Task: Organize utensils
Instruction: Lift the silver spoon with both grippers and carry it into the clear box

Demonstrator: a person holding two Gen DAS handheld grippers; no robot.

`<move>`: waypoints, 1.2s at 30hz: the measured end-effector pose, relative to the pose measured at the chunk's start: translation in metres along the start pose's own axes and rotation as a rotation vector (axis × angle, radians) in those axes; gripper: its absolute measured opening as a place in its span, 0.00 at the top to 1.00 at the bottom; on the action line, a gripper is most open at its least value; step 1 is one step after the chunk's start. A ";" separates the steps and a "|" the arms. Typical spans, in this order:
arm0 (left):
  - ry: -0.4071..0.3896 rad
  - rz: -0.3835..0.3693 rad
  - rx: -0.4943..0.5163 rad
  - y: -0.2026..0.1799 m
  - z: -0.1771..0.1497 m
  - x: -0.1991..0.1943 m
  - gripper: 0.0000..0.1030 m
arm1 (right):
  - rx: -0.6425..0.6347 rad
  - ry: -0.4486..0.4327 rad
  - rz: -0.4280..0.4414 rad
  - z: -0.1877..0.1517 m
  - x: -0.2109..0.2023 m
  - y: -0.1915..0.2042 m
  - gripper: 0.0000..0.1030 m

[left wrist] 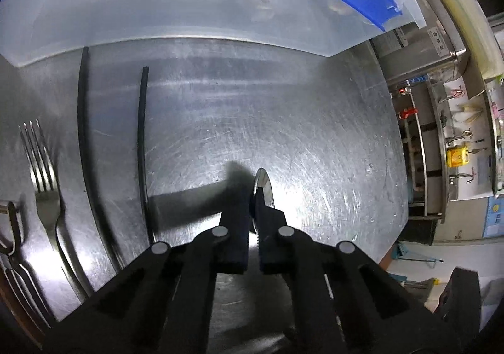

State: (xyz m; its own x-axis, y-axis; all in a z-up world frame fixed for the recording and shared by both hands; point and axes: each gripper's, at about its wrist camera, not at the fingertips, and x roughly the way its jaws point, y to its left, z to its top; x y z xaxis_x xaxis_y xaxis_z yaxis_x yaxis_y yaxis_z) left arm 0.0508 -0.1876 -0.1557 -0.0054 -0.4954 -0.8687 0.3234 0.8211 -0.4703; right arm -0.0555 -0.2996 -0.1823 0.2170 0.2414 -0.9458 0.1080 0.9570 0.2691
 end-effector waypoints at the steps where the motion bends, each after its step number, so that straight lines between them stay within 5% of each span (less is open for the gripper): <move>1: 0.001 -0.004 -0.002 0.000 0.000 0.000 0.98 | -0.012 -0.021 -0.013 0.005 -0.004 -0.002 0.54; 7: 0.004 -0.033 -0.003 0.003 0.000 -0.003 0.98 | -0.150 -0.035 -0.100 0.029 -0.008 0.013 0.54; 13: -0.005 -0.081 -0.007 0.000 0.001 -0.010 0.98 | -0.174 -0.035 -0.028 0.048 0.000 0.032 0.53; 16: -0.012 -0.089 -0.007 0.002 0.001 -0.013 0.98 | -0.172 -0.053 -0.041 0.054 -0.001 0.030 0.69; 17: -0.013 -0.089 -0.008 0.002 0.002 -0.014 0.97 | -0.167 -0.055 -0.060 0.056 0.001 0.030 0.89; 23: -0.015 -0.116 -0.010 0.005 0.002 -0.021 0.96 | -0.122 -0.054 -0.016 0.064 -0.007 0.025 0.91; 30: -0.111 -0.234 0.052 -0.020 0.016 -0.082 0.96 | -0.105 -0.184 0.066 0.075 -0.099 0.031 0.92; 36: -0.310 -0.249 0.170 -0.045 0.076 -0.164 0.97 | -0.248 -0.358 0.006 0.151 -0.178 0.062 0.92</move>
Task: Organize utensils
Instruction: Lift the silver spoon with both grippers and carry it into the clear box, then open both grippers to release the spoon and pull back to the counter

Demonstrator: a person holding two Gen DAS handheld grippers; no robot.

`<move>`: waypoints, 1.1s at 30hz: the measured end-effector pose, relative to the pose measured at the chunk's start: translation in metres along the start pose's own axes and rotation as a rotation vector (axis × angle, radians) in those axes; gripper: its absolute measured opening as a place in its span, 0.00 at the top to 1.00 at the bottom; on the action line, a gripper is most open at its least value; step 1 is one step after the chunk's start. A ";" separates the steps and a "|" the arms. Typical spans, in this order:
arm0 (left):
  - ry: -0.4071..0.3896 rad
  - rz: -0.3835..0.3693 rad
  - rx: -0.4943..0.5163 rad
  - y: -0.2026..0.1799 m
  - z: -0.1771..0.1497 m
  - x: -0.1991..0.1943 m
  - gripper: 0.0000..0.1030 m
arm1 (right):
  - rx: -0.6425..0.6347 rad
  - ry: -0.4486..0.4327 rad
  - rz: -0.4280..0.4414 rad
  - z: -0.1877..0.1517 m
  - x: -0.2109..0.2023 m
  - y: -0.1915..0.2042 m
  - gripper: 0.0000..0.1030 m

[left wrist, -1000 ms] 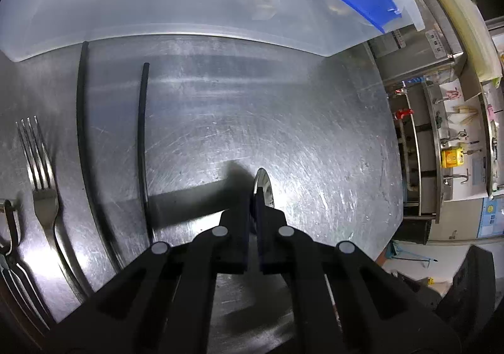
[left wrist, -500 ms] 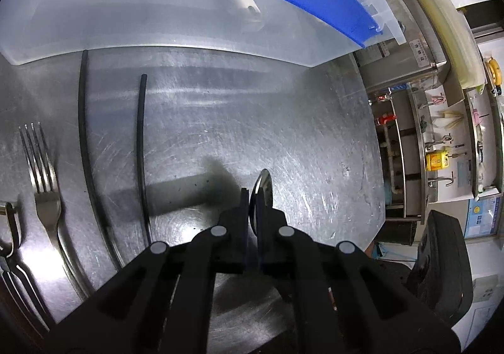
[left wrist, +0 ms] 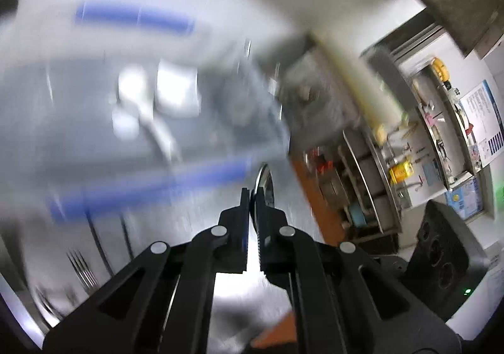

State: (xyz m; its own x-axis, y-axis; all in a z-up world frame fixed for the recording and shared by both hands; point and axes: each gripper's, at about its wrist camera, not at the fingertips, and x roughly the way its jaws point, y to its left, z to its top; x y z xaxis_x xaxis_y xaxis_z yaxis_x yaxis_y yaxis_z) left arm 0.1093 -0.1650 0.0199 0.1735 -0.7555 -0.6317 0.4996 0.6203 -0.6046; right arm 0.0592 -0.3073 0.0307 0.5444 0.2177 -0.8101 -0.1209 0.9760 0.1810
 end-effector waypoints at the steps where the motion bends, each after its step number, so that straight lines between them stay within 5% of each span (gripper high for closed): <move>1: -0.038 0.021 0.015 0.001 0.023 -0.007 0.97 | -0.021 -0.026 0.000 0.028 0.001 0.001 0.92; 5: -0.072 0.113 -0.006 0.029 0.094 -0.007 0.97 | -0.045 0.009 0.046 0.118 0.044 0.000 0.92; 9: -0.009 0.202 -0.091 0.080 0.135 0.025 0.97 | -0.035 0.137 0.096 0.164 0.120 -0.006 0.91; 16: 0.250 0.246 -0.277 0.168 0.122 0.115 0.97 | 0.044 0.480 0.127 0.165 0.244 -0.041 0.92; 23: 0.404 0.301 -0.350 0.191 0.107 0.153 0.96 | 0.051 0.711 0.071 0.170 0.292 -0.041 0.89; 25: 0.471 0.329 -0.350 0.192 0.100 0.160 0.96 | 0.032 0.699 0.084 0.172 0.289 -0.035 0.85; 27: 0.449 0.297 -0.365 0.187 0.099 0.150 0.96 | 0.007 0.609 0.045 0.178 0.265 -0.032 0.76; 29: 0.346 0.274 -0.304 0.164 0.101 0.114 0.96 | -0.009 0.420 0.031 0.183 0.204 -0.025 0.76; 31: 0.181 0.261 -0.181 0.125 0.099 0.058 0.96 | -0.012 0.254 0.110 0.174 0.134 -0.013 0.75; 33: 0.037 0.228 -0.096 0.094 0.088 0.001 0.85 | -0.041 0.147 0.192 0.151 0.076 0.003 0.53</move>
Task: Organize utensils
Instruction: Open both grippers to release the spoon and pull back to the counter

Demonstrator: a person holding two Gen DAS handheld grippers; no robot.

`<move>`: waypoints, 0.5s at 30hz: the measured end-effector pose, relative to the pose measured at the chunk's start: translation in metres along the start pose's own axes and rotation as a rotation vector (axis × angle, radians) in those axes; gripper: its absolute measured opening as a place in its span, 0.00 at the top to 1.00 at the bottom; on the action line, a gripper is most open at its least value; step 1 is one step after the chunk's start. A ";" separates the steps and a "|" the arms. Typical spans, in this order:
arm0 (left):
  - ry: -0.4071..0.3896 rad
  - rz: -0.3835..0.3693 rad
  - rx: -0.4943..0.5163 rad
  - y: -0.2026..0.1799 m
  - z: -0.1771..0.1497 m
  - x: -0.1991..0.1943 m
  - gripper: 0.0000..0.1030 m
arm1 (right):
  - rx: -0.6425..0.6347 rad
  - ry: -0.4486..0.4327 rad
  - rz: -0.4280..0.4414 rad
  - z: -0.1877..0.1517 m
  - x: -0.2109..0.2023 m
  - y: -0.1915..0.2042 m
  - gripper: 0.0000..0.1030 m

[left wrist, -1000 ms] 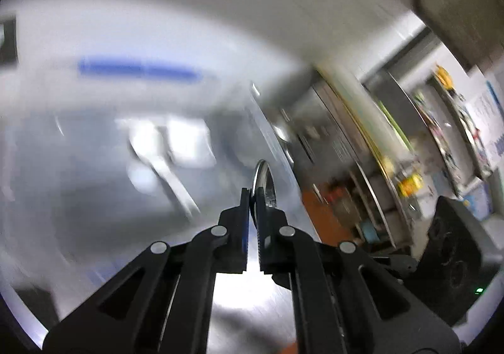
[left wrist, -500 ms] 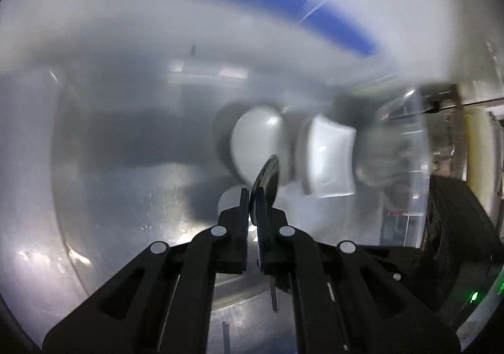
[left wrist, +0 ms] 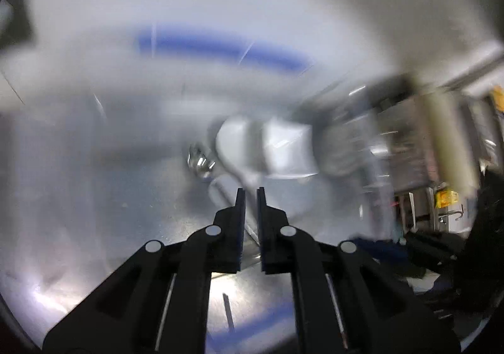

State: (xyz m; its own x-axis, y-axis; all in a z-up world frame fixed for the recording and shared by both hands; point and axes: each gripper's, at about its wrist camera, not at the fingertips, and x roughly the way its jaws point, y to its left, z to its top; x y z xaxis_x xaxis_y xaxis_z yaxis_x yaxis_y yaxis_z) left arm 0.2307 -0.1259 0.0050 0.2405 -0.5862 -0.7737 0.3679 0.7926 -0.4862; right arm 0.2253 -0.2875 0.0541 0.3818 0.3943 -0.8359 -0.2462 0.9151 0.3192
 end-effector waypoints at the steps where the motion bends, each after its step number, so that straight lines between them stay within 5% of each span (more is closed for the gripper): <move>1: -0.082 -0.031 0.020 -0.003 -0.014 -0.036 0.51 | -0.046 -0.049 -0.001 -0.026 -0.021 0.021 0.47; 2: -0.142 -0.047 0.024 -0.001 -0.025 -0.062 0.06 | -0.080 -0.069 -0.031 -0.046 -0.028 0.036 0.45; 4: -0.281 -0.069 0.037 0.008 -0.064 -0.109 0.07 | -0.123 -0.034 -0.140 -0.095 -0.015 0.061 0.45; 6: -0.295 -0.047 0.034 0.015 -0.086 -0.121 0.07 | -0.116 0.075 -0.186 -0.139 0.020 0.074 0.48; 10: -0.191 -0.040 -0.066 0.046 -0.140 -0.107 0.08 | 0.037 0.283 -0.115 -0.196 0.085 0.067 0.62; 15: -0.080 -0.051 -0.119 0.066 -0.175 -0.076 0.08 | 0.132 0.316 -0.167 -0.216 0.110 0.066 0.62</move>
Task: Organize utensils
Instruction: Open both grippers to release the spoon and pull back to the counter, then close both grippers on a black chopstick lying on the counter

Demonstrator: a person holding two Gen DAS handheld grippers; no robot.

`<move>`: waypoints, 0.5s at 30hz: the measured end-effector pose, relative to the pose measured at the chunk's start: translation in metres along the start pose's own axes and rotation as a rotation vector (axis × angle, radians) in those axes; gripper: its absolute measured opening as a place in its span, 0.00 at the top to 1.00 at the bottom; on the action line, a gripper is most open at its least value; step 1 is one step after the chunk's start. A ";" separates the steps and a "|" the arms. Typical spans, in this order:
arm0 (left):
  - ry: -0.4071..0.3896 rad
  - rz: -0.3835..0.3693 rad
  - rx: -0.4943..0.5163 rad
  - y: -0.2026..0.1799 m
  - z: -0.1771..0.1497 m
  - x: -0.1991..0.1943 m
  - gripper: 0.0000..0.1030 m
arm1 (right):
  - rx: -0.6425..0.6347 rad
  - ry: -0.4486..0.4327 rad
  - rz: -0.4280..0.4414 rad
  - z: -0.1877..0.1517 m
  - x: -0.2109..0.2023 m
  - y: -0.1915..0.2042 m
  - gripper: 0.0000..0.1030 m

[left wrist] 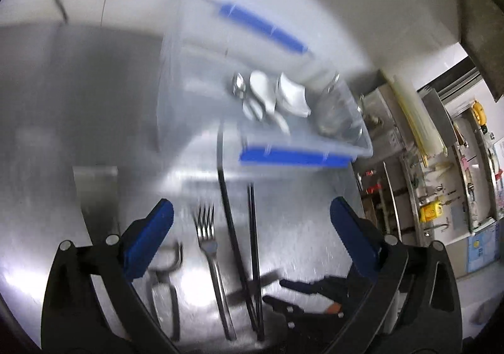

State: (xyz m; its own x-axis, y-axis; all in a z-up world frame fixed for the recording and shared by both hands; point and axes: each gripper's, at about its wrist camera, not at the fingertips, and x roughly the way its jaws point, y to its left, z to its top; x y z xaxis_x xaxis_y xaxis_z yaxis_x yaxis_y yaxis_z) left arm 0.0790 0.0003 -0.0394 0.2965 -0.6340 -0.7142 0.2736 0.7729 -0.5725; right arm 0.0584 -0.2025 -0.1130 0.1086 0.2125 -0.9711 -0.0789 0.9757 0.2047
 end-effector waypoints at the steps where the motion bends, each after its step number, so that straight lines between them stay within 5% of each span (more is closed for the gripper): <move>1: 0.013 -0.015 -0.014 0.004 -0.006 0.003 0.08 | 0.006 -0.010 -0.032 -0.001 -0.002 0.004 0.62; 4: 0.026 -0.039 -0.025 0.005 -0.019 0.004 0.08 | 0.005 -0.024 -0.069 -0.005 -0.003 0.014 0.62; 10: 0.081 -0.061 -0.022 0.001 -0.029 0.011 0.08 | -0.011 -0.008 -0.144 -0.009 0.009 0.025 0.91; 15: 0.198 -0.119 -0.056 -0.005 -0.040 0.043 0.08 | 0.127 0.017 0.004 -0.012 0.002 -0.007 0.94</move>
State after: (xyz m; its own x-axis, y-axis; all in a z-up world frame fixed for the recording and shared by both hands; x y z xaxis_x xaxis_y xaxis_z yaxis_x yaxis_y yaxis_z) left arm 0.0537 -0.0298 -0.0836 0.0787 -0.7073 -0.7025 0.2428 0.6971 -0.6747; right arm 0.0470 -0.2096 -0.1179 0.0920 0.2160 -0.9720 0.0475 0.9741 0.2210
